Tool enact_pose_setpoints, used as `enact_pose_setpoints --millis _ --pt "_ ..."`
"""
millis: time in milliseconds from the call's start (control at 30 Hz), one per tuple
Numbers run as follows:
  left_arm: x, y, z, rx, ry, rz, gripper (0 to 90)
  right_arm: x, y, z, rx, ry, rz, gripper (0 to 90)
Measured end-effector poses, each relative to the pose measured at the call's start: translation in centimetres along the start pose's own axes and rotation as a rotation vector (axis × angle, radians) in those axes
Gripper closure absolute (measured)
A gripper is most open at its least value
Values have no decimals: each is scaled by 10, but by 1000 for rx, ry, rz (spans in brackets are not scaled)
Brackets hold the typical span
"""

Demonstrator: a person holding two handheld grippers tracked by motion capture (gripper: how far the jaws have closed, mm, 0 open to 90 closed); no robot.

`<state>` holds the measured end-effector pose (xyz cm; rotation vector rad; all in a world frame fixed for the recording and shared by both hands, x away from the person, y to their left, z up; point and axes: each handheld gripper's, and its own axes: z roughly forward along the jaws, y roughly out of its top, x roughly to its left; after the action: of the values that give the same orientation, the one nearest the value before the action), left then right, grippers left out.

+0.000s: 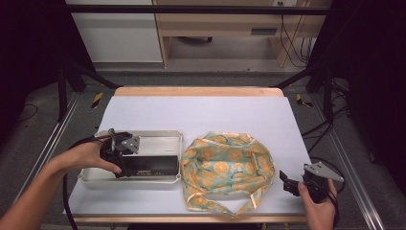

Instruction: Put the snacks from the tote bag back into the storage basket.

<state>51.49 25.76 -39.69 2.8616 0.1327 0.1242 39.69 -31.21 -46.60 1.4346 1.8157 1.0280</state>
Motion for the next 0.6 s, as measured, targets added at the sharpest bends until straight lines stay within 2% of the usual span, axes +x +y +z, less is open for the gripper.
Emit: enact_pose_setpoints --millis 133,333,600 --pt "-1 4 -3 -28 8 -14 85 0 0 0 0 3 1 67" --pt "-2 8 -5 -36 21 -16 84 0 0 0 -2 3 1 68" --pt "-7 19 -10 -87 46 -11 81 0 0 0 -2 4 0 67"
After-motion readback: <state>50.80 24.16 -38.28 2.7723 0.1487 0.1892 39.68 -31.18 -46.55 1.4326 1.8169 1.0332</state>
